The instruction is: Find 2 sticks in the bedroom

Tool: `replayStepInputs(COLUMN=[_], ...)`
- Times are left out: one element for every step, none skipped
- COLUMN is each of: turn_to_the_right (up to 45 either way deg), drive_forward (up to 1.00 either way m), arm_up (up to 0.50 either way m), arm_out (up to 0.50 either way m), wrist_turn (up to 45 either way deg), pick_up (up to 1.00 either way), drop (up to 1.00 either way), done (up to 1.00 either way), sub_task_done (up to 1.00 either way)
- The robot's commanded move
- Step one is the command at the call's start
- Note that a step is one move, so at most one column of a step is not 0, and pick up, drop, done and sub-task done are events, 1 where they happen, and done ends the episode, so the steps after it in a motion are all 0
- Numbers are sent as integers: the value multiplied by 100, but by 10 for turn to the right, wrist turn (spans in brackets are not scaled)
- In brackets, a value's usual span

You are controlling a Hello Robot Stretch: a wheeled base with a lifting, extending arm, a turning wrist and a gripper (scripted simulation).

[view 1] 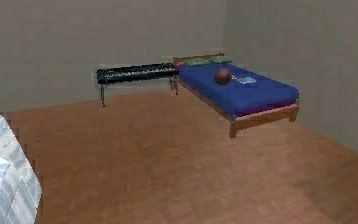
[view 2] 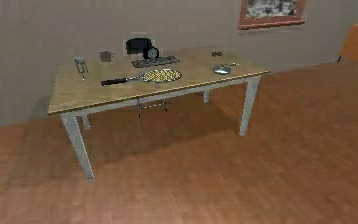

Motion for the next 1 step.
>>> replayStepInputs(turn_to_the_right=[-210], drive_forward=[0], arm_up=[0], arm_out=[0], wrist_turn=[0], pick_up=[0], drop=[0], done=[0], sub_task_done=[0])
